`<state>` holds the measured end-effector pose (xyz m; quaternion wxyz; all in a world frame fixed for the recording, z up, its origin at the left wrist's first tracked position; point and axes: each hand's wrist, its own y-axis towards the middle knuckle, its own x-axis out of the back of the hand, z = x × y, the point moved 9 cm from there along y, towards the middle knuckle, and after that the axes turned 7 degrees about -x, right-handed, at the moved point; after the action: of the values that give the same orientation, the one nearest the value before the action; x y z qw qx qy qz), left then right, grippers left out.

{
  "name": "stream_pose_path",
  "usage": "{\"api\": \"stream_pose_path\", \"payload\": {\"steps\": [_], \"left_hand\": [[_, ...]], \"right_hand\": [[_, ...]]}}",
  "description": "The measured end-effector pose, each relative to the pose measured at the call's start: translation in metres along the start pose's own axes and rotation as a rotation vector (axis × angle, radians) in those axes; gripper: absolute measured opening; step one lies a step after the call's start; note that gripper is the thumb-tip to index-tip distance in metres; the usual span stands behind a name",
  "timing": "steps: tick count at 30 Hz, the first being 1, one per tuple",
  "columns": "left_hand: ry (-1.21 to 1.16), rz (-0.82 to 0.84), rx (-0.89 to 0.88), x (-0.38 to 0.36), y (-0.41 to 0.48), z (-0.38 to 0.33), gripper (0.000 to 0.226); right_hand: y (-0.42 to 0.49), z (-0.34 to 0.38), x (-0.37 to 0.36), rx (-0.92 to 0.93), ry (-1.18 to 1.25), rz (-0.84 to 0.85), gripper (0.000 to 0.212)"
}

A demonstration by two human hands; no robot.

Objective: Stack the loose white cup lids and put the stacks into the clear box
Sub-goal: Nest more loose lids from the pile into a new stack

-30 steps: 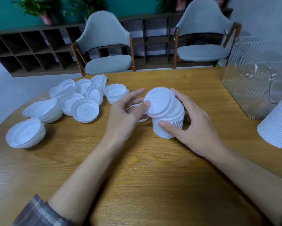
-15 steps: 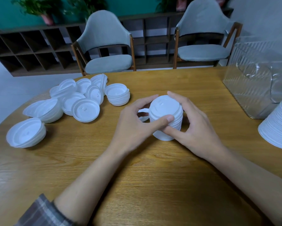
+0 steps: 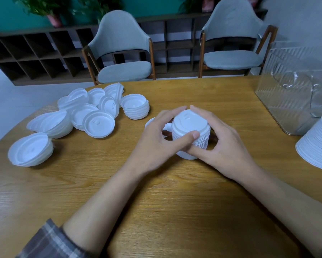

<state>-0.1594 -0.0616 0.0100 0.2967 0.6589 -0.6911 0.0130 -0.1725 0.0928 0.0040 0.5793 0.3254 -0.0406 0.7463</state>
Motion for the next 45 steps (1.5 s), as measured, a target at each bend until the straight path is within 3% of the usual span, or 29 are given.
{"api": "stream_pose_path", "payload": {"steps": [3,7,9,12,17,22,30,36,40,45], "left_hand": [[0.079,-0.006,-0.029,0.006,0.000,-0.005,0.066],[0.088,-0.204,-0.008,0.036,0.001,0.000,0.031],[0.210,-0.265,0.026,0.049,0.001,0.008,0.026],[0.441,-0.173,0.063,0.047,0.003,0.016,0.034],[0.630,0.025,0.116,0.033,0.001,0.032,0.030],[0.677,-0.051,0.043,0.037,0.004,0.027,0.008],[0.331,-0.372,-0.066,0.058,0.000,0.000,0.018],[-0.012,-0.554,0.038,0.075,-0.004,0.010,0.034],[-0.265,-0.505,0.123,0.064,-0.002,0.014,0.035],[-0.191,-0.325,0.047,0.042,0.002,0.004,0.020]], "right_hand": [[0.001,-0.002,0.000,0.005,0.001,0.001,0.088],[0.001,-0.003,0.003,-0.001,0.030,-0.022,0.091],[0.001,-0.004,0.005,-0.005,0.047,-0.037,0.092],[0.000,-0.004,0.006,-0.009,0.047,-0.056,0.094],[0.000,-0.004,0.006,-0.007,0.040,-0.058,0.096],[-0.001,-0.004,0.007,-0.014,0.026,-0.052,0.094],[0.000,-0.002,0.003,0.000,-0.016,-0.036,0.092],[0.000,0.000,0.004,0.016,-0.038,-0.041,0.083],[0.000,-0.001,0.002,0.002,-0.034,-0.031,0.087],[0.001,-0.003,0.001,-0.035,-0.023,-0.017,0.100]]}}
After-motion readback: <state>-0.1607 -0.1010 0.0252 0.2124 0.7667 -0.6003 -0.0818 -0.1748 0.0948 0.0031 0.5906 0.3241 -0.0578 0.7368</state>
